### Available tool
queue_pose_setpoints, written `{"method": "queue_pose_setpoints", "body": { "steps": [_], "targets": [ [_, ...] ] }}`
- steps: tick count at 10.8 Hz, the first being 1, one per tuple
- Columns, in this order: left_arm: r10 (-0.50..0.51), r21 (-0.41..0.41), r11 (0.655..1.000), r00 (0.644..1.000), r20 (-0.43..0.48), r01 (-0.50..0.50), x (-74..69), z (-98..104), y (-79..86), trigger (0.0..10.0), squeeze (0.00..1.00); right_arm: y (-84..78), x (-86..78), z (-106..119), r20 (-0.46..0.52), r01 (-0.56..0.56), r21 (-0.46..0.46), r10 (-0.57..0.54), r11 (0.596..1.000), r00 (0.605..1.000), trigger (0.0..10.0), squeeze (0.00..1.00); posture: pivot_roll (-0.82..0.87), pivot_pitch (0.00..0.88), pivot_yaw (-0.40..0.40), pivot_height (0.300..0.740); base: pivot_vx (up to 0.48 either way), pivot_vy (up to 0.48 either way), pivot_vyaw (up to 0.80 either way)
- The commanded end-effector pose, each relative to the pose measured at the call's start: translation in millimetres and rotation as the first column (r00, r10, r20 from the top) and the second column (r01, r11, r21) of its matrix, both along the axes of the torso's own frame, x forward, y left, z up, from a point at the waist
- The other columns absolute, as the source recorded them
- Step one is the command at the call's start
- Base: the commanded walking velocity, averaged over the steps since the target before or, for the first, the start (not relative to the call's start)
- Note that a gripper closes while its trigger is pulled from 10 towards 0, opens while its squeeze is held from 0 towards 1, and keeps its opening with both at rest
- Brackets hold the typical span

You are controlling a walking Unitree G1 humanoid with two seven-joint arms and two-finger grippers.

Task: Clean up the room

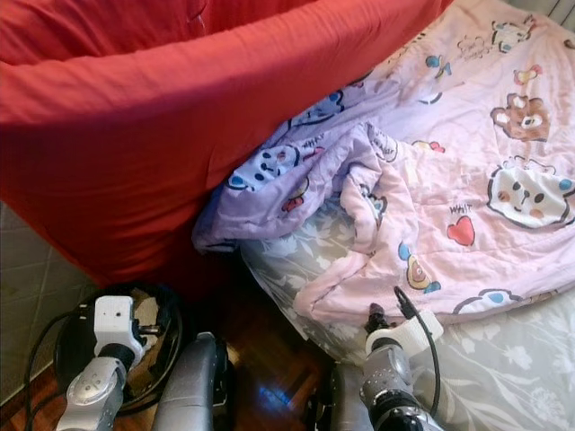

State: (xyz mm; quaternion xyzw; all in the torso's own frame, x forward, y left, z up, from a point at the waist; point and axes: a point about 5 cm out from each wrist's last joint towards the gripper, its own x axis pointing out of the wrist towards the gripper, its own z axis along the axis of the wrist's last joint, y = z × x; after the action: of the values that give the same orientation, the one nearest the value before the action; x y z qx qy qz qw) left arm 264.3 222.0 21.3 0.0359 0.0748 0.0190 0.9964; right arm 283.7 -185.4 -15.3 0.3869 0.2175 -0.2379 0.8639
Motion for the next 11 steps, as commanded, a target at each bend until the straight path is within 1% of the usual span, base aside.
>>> {"method": "queue_pose_setpoints", "body": {
  "steps": [1, 2, 3, 4, 6, 7, 9, 11],
  "targets": [
    [-0.008, 0.016, 1.0, 0.999, -0.034, 0.009, -7.1, -5.5, 2.5, 10.0, 0.0, -1.2, -9.1, -8.6, -0.049, 0.003, 0.005, -0.003, 1.0, 0.999, 10.0, 0.0, 0.25, 0.321, -0.004, 0.631, 0.0, 0.0, 0.0],
    [-0.02, 0.032, 0.999, 1.0, -0.002, 0.02, -4.8, 1.1, 1.6, 10.0, 0.0, -2.6, -9.0, -8.6, -0.053, 0.006, 0.009, -0.005, 1.0, 0.999, 10.0, 0.0, 0.26, 0.332, -0.007, 0.631, 0.0, 0.0, 0.0],
    [-0.037, 0.047, 0.998, 0.998, 0.05, 0.034, -3.4, 12.6, -1.1, 10.0, 0.0, -4.2, -8.7, -8.3, -0.044, 0.021, 0.035, -0.02, 0.999, 0.999, 10.0, 0.0, 0.29, 0.36, -0.007, 0.631, 0.0, 0.0, 0.0],
    [-0.042, 0.058, 0.998, 0.996, 0.073, 0.038, -4.8, 19.2, -0.5, 10.0, 0.0, -2.8, -9.6, -9.6, -0.042, 0.025, 0.067, -0.022, 0.997, 0.999, 10.0, 0.0, 0.31, 0.373, -0.004, 0.631, 0.0, 0.0, 0.0],
    [-0.059, 0.089, 0.995, 0.993, 0.103, 0.05, -8.5, 28.9, 0.1, 10.0, 0.0, 5.9, -4.2, -6.1, 0.012, -0.014, 0.112, 0.013, 0.994, 1.0, 10.0, 0.0, 0.33, 0.392, 0.005, 0.631, 0.0, 0.0, 0.0],
    [-0.082, 0.107, 0.992, 0.991, 0.106, 0.07, -9.7, 32.8, -3.2, 10.0, 0.0, 11.1, -2.0, -4.7, 0.035, -0.036, 0.136, 0.032, 0.99, 0.999, 10.0, 0.0, 0.33, 0.396, 0.009, 0.631, 0.0, 0.0, 0.0],
    [-0.091, 0.119, 0.99, 0.991, 0.099, 0.079, -11.2, 36.0, -4.7, 10.0, 0.0, 17.7, 0.9, -2.5, 0.078, -0.074, 0.171, 0.061, 0.983, 0.995, 10.0, 0.0, 0.33, 0.4, 0.014, 0.631, 0.0, 0.0, 0.0],
    [-0.107, 0.128, 0.987, 0.991, 0.079, 0.096, -12.5, 35.6, -7.7, 10.0, 0.0, 17.2, -1.3, -4.2, 0.075, -0.069, 0.171, 0.057, 0.983, 0.996, 10.0, 0.0, 0.33, 0.404, 0.02, 0.631, 0.0, 0.0, 0.0]
  ]
}}
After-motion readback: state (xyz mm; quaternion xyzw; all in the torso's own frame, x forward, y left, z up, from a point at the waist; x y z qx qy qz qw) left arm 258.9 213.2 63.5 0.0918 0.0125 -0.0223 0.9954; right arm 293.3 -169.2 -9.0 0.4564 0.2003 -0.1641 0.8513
